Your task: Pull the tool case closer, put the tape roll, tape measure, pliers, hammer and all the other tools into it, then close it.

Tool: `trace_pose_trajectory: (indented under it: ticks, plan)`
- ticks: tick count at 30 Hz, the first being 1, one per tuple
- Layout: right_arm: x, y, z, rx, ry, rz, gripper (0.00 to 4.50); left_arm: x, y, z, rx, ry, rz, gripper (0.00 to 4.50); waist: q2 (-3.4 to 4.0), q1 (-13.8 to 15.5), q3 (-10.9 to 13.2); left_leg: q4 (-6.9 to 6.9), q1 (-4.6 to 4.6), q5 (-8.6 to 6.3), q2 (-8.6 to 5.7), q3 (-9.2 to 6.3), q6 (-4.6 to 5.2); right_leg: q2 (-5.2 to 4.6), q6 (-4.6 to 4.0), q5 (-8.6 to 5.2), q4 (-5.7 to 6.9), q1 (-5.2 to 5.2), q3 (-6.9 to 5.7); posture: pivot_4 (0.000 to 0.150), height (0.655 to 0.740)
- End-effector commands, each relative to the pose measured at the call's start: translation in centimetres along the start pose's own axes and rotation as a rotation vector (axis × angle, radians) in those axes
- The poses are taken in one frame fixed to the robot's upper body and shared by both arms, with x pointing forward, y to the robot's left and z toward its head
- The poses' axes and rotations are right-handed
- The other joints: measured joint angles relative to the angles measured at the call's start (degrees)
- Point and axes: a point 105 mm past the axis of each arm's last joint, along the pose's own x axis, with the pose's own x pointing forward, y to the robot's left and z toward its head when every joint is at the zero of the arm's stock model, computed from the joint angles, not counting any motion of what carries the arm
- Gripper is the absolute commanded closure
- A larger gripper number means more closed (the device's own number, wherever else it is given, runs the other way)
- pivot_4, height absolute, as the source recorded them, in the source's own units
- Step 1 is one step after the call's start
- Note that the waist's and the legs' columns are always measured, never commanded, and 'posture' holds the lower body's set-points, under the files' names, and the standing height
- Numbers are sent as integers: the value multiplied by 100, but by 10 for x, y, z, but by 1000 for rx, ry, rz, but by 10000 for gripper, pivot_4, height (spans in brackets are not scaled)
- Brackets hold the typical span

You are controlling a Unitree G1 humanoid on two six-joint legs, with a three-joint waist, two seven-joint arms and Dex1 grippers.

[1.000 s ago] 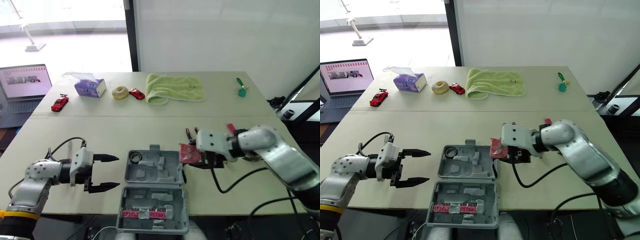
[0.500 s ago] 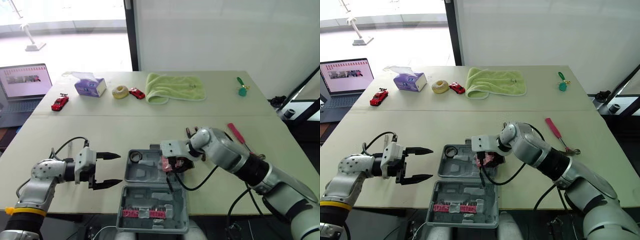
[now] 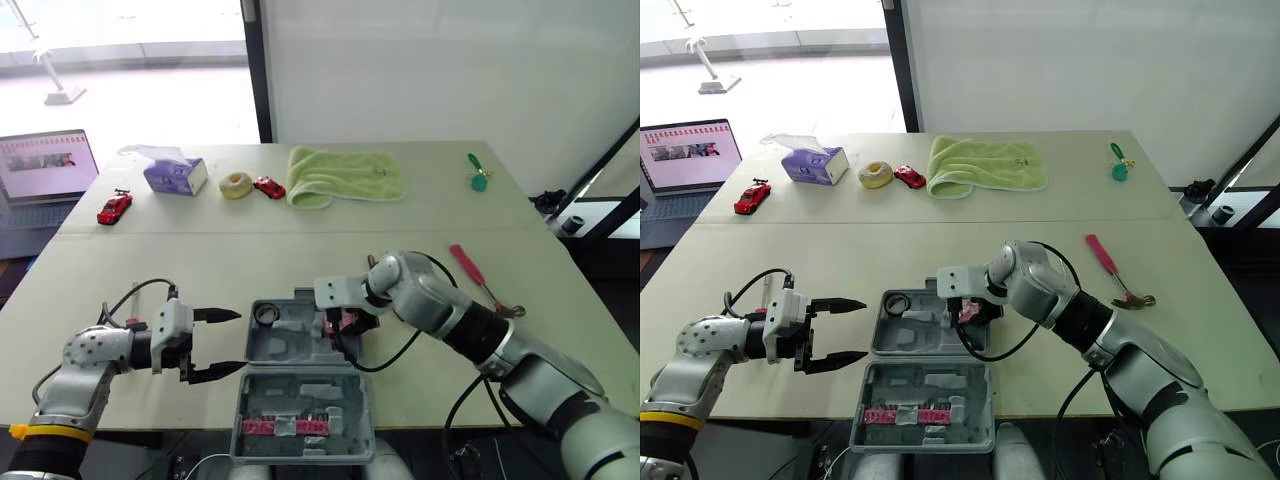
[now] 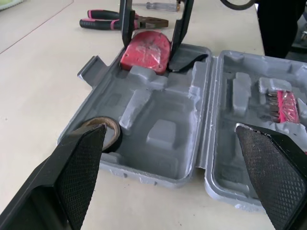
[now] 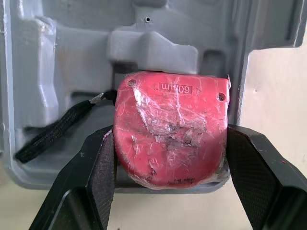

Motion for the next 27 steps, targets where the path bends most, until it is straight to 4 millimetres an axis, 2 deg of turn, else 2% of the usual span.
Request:
trace_pose_trajectory:
  ticks: [1, 4, 6, 8, 11, 18, 21, 24, 27]
  plan:
    - [0, -5, 0, 9, -4, -45, 16768, -4, 1, 7, 28, 2, -1, 0, 0, -43, 0, 0, 2, 0, 0, 0, 0, 1, 0, 0, 1, 1, 0, 1500, 7400]
    - [-1, -5, 1, 12, -13, -57, 16768, -4, 0, 5, 22, 6, -1, 0, 0, -75, 0, -1, 3, 0, 0, -4, 0, 2, 0, 0, 4, 2, 0, 1500, 7400]
    - [-3, -4, 1, 2, -18, -58, 6642, -4, 0, 5, 18, 7, -6, 0, 0, -72, 0, -1, 4, 0, 0, -4, 0, 2, 0, 0, 4, 2, 0, 1500, 7400]
    - [-5, -4, 2, 6, -27, -59, 123, -3, -1, 5, 16, 6, -12, 0, 0, -69, 0, 0, 3, 0, 0, -5, 0, 2, 0, 0, 4, 2, 0, 1500, 7400]
    - [-13, -5, 6, 31, -50, -67, 123, -2, -2, 6, 17, 3, -17, 0, 2, -68, 1, 0, 3, 0, 0, -5, 0, 2, 0, 0, 4, 2, 0, 1500, 7400]
    - [-46, -6, 8, 144, -143, -81, 123, 1, -2, 9, 20, -1, -30, 0, 3, -61, 2, 0, -3, 0, 0, -5, 0, 1, 0, -1, 0, 0, 0, 1500, 7400]
    - [-47, -2, 10, 204, -197, -70, 123, 2, -3, 9, 19, -2, -34, 0, 2, -61, 2, -1, -3, 0, 0, -5, 0, 1, 0, -1, -1, 1, 0, 1500, 7400]
    - [-45, -2, 10, 222, -217, -81, 7391, 2, -2, 9, 21, 1, -34, 0, 3, -68, 2, -2, -2, 0, 0, -5, 0, 2, 0, -1, -1, 0, 0, 1500, 7400]
    - [-40, -1, 4, 228, -226, -98, 21807, 3, 0, 10, 22, 0, -34, 0, 2, -65, 2, -1, -3, 0, 0, -5, 0, 1, 0, -1, -1, 0, 0, 1500, 7400]
